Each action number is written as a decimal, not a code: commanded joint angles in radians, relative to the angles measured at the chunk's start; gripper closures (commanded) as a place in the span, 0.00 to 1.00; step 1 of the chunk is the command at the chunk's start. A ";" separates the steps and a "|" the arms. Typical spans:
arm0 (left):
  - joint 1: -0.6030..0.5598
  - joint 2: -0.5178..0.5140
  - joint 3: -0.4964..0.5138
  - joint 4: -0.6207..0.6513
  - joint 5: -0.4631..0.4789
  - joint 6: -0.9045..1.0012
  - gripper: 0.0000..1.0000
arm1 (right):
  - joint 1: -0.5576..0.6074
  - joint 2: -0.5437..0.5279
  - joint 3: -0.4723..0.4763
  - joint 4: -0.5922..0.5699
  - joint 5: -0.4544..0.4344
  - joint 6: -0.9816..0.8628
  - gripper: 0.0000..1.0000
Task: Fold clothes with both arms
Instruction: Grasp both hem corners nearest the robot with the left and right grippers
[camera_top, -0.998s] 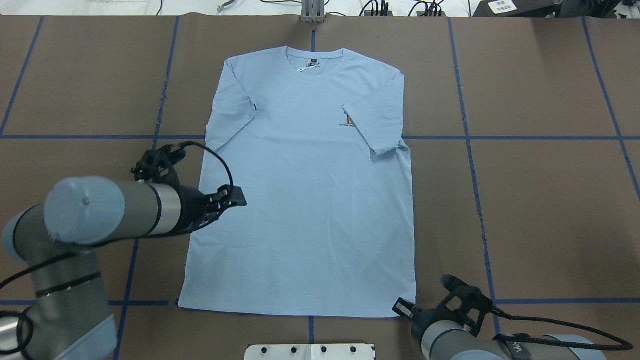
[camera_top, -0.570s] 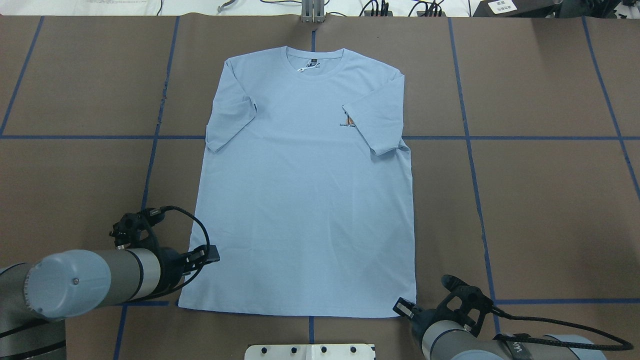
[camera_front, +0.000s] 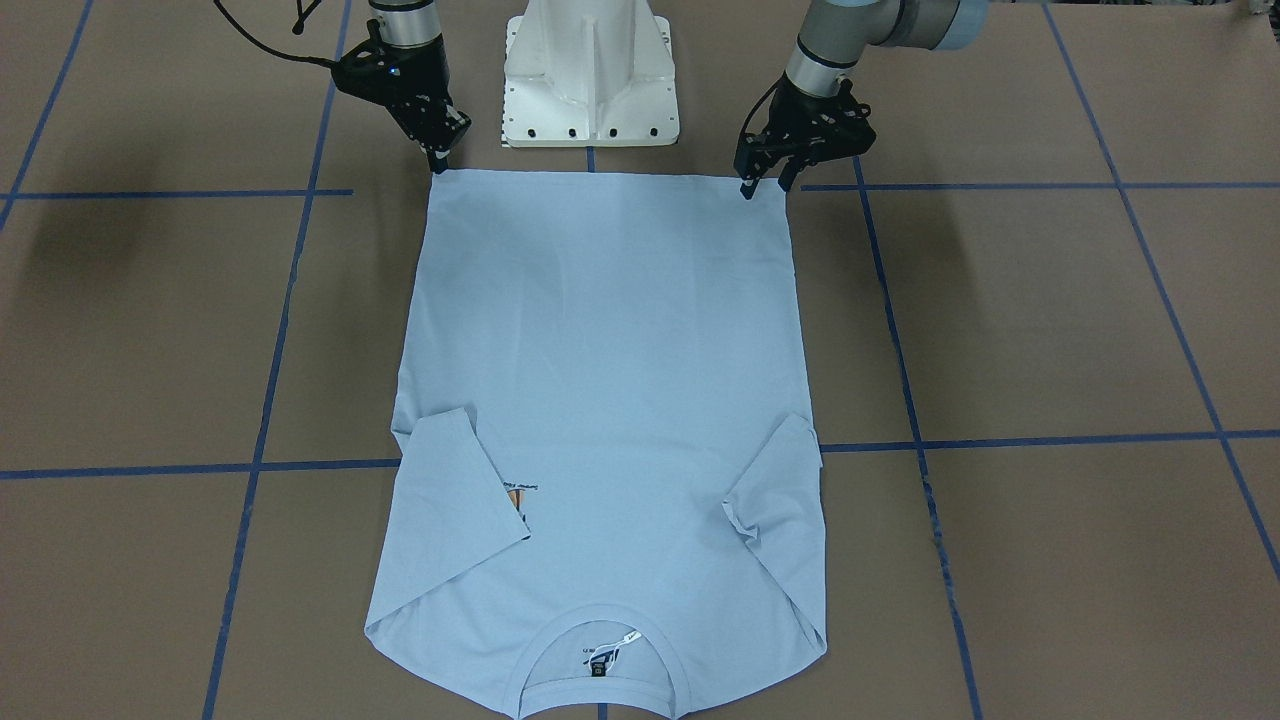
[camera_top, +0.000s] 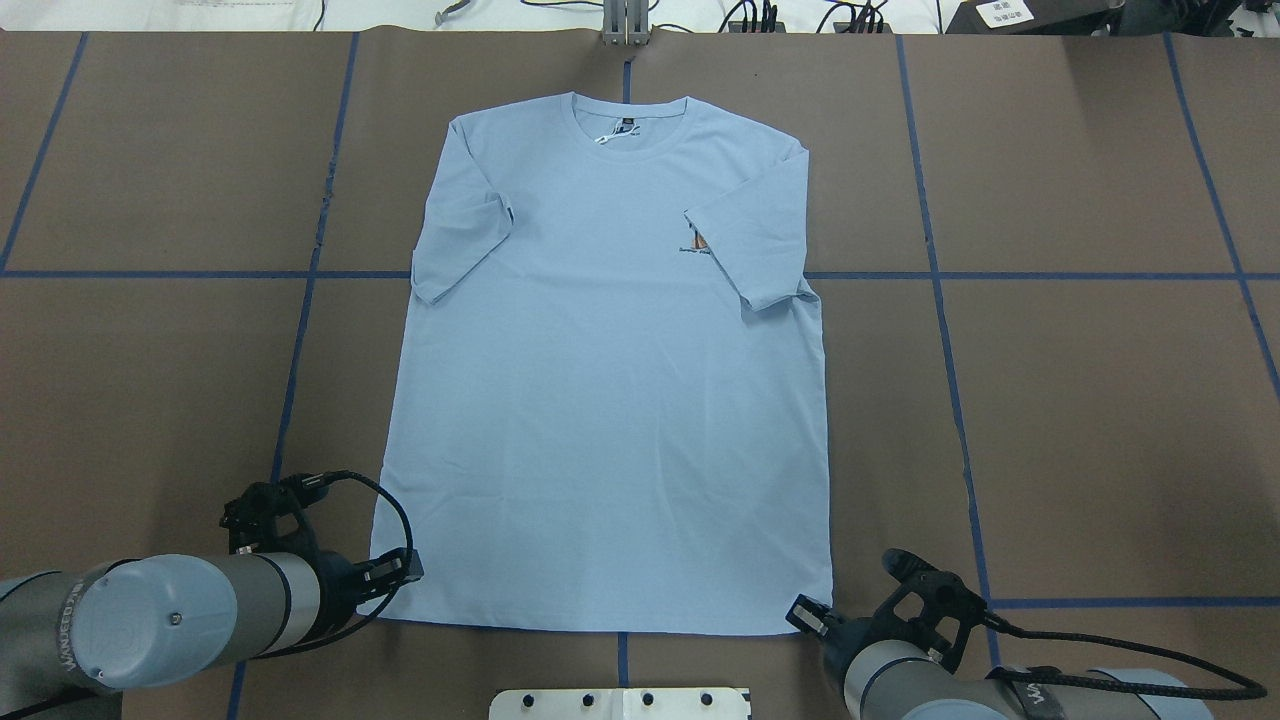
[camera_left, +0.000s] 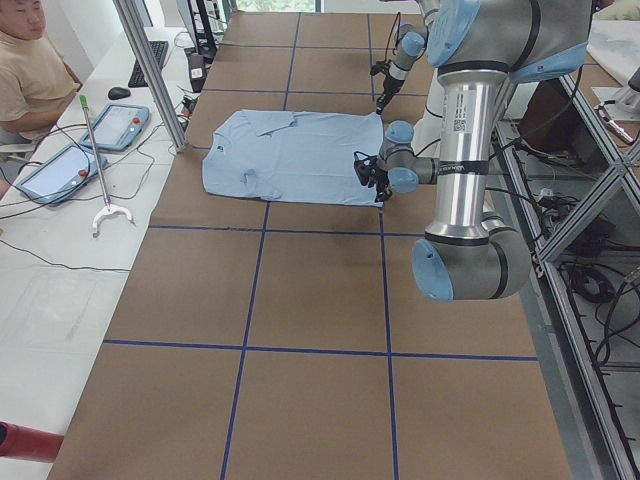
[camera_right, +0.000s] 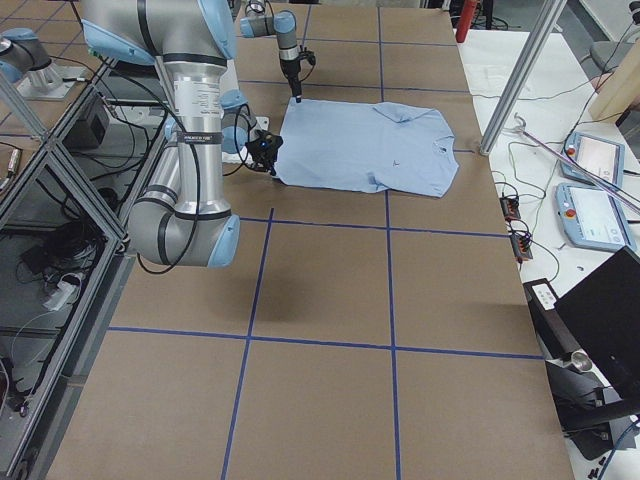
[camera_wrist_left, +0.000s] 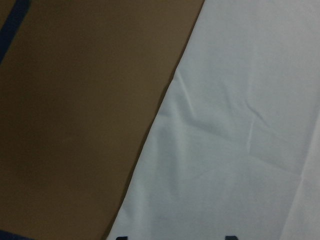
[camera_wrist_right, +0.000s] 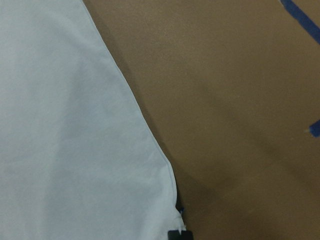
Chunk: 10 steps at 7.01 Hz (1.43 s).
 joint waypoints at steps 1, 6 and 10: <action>0.013 0.004 0.003 0.023 -0.001 0.000 0.33 | -0.001 0.001 0.002 0.000 -0.001 0.000 1.00; 0.018 0.007 0.006 0.029 -0.007 -0.002 0.38 | -0.002 0.002 0.000 0.000 -0.001 0.000 1.00; 0.018 0.017 0.004 0.031 -0.008 -0.008 1.00 | -0.002 0.004 0.000 0.002 -0.003 0.000 1.00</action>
